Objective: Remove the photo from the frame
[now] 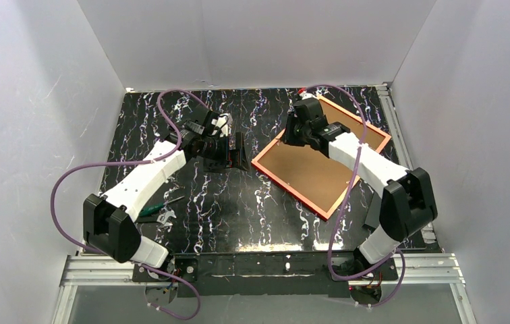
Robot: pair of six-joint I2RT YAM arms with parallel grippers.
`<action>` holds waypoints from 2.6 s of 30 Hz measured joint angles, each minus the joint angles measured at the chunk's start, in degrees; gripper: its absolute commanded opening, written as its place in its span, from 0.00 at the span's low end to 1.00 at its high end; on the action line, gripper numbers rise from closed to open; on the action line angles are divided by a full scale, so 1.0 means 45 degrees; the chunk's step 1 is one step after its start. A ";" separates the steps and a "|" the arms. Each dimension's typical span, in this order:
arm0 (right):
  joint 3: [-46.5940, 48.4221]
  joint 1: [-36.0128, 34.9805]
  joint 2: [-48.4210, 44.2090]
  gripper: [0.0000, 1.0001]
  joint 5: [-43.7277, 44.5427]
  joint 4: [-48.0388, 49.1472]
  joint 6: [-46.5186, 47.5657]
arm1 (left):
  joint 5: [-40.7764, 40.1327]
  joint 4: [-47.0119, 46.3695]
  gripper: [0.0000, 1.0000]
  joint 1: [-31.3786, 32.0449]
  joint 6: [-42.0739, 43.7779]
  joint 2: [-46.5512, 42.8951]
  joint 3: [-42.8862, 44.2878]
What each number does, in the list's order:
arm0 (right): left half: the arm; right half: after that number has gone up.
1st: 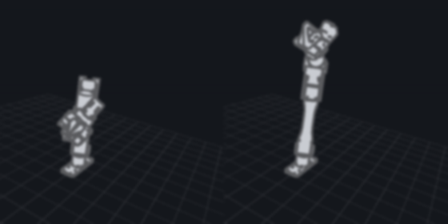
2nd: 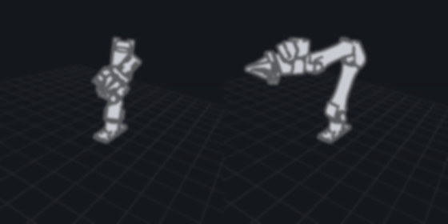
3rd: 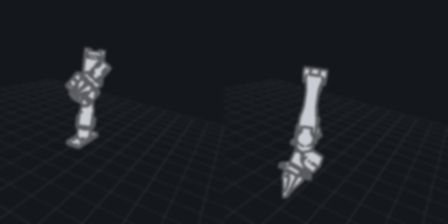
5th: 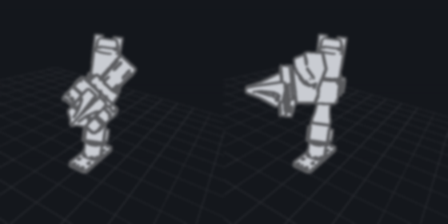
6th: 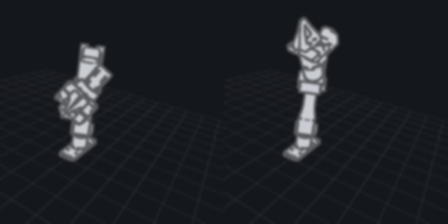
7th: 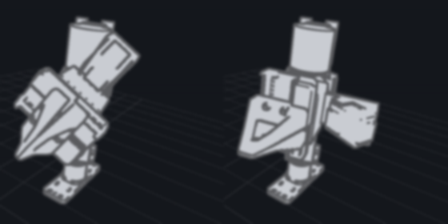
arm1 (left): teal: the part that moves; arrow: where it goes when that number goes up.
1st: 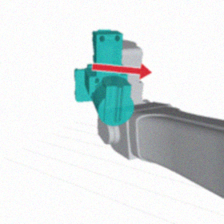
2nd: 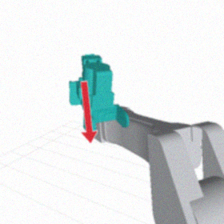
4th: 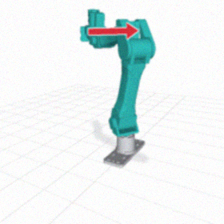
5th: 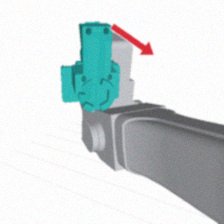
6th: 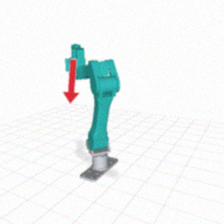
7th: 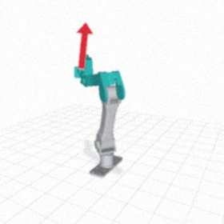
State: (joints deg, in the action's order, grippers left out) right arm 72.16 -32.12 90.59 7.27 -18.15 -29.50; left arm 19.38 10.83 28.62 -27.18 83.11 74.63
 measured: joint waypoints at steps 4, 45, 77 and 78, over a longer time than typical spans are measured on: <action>0.0607 0.0010 0.0733 0.01 0.0024 -0.0204 0.0087 | 0.0092 -0.0034 0.90 0.0000 -0.0083 0.0000 -0.0005; 0.0597 -0.0442 0.2555 0.01 -0.0976 0.0364 1.0613 | 0.0287 -0.0539 0.90 0.0000 -0.0301 -0.0005 -0.0427; 0.1515 -0.0136 0.3614 0.01 0.0311 0.0607 1.0948 | 0.0291 -0.0622 0.90 -0.0160 -0.0311 -0.0005 -0.0437; 0.1515 -0.0136 0.3614 0.01 0.0321 0.0607 1.0904 | 0.0291 -0.0622 0.90 -0.0160 -0.0311 -0.0005 -0.0437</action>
State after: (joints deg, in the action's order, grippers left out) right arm 78.98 -32.73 106.85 8.71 -15.42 19.57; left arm 20.69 8.03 27.90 -28.58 83.09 72.66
